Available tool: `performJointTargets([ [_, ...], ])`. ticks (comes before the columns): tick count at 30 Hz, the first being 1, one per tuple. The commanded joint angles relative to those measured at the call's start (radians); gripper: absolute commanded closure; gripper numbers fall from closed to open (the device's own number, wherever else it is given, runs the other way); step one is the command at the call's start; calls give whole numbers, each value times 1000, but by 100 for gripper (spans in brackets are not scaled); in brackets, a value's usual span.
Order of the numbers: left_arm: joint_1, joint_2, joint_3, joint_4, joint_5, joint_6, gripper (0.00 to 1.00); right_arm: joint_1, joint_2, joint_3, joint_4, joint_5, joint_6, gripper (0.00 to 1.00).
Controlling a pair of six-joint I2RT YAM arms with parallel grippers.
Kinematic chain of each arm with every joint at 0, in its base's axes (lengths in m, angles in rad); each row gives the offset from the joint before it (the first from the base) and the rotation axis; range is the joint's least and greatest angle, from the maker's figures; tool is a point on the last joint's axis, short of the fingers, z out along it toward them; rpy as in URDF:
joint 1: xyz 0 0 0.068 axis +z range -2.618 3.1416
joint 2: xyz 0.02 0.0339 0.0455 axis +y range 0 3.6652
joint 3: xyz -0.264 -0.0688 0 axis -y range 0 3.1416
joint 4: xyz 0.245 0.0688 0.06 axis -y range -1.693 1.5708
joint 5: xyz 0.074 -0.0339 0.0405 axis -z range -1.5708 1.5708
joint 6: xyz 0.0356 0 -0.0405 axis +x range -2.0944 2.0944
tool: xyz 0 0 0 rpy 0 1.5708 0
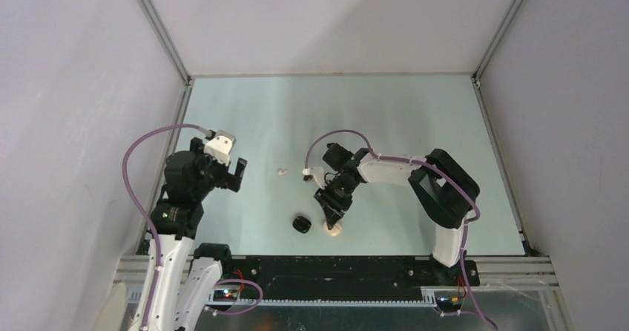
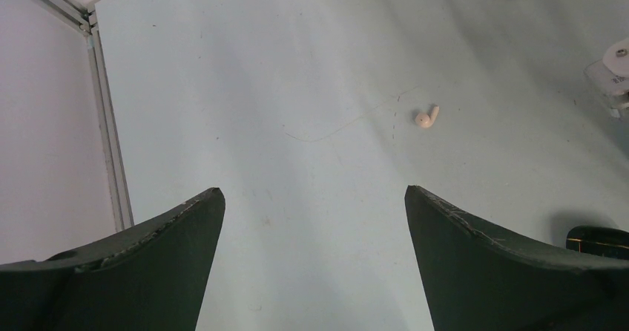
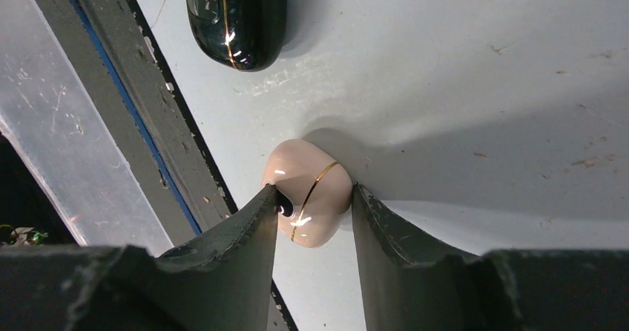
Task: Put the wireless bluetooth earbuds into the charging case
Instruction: Move the charging case to the center of the board.
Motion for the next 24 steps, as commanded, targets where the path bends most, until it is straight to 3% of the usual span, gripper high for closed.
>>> performJointTargets([
  [1,-6,-7,4,19,14,21,1,13,46,6,-25,21,-8,58],
  [7,-7,-10,3,18,18,20,1,32,55,12,-34,44,-13,65],
  [13,-6,-10,4,18,21,22,1,21,35,34,-59,29,-24,80],
  [20,-8,36,37,70,46,1,1,-59,-99,60,-67,16,-27,82],
  [24,-24,176,130,48,128,22,1,-146,-150,62,-42,22,-26,82],
])
